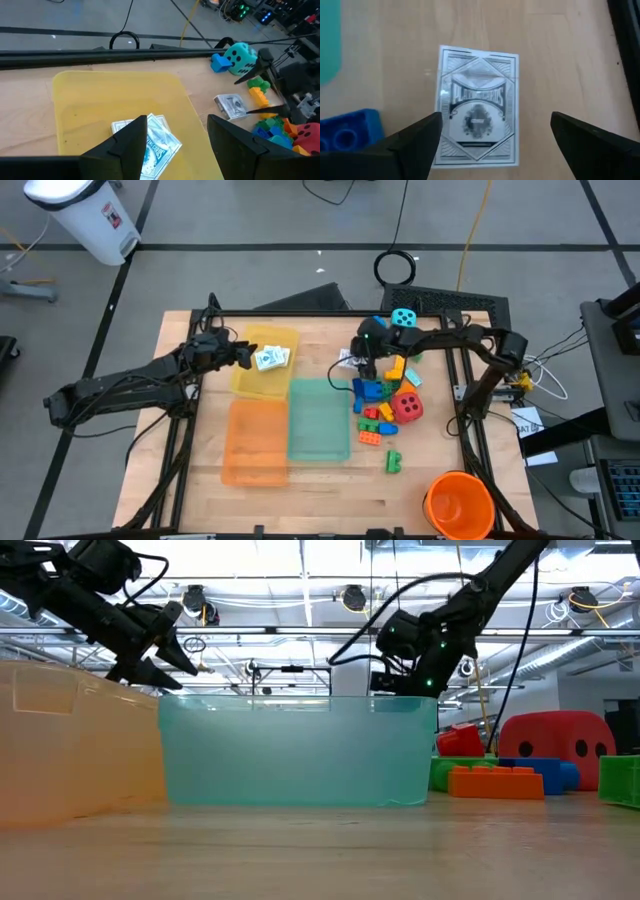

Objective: Pick & Place Toys
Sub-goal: Put the black deck of cards into the yellow bin

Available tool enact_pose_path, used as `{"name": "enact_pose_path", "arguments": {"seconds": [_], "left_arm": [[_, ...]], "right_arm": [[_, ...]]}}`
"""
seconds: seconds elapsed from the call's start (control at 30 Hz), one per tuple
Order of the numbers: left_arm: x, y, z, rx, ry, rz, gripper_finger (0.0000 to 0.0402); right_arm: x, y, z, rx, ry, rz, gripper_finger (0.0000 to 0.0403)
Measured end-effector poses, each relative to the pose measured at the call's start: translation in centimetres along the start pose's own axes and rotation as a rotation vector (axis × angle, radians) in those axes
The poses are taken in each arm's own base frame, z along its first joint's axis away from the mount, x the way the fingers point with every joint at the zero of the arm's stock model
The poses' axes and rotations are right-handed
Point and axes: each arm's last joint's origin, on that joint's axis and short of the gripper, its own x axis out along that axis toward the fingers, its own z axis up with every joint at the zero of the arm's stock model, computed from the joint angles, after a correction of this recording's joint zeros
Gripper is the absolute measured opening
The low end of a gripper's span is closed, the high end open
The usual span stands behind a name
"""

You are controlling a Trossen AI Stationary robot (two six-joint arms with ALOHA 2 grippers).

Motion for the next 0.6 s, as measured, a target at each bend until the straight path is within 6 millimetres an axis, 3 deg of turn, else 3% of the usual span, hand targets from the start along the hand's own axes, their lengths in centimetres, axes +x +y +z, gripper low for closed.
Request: {"name": "enact_pose_path", "arguments": {"seconds": [0.27,0.6], "left_arm": [[0.5,0.0,-0.2,0.003,0.023,0.017,0.0214],[0.7,0.0,-0.2,0.002,0.016,0.012,0.0214]], "right_arm": [[2.3,-1.0,-1.7,0.062,-0.013,0.163,0.0357],[1.6,-1.5,-1.6,0.085,0.015,-0.015,0.0357]]}}
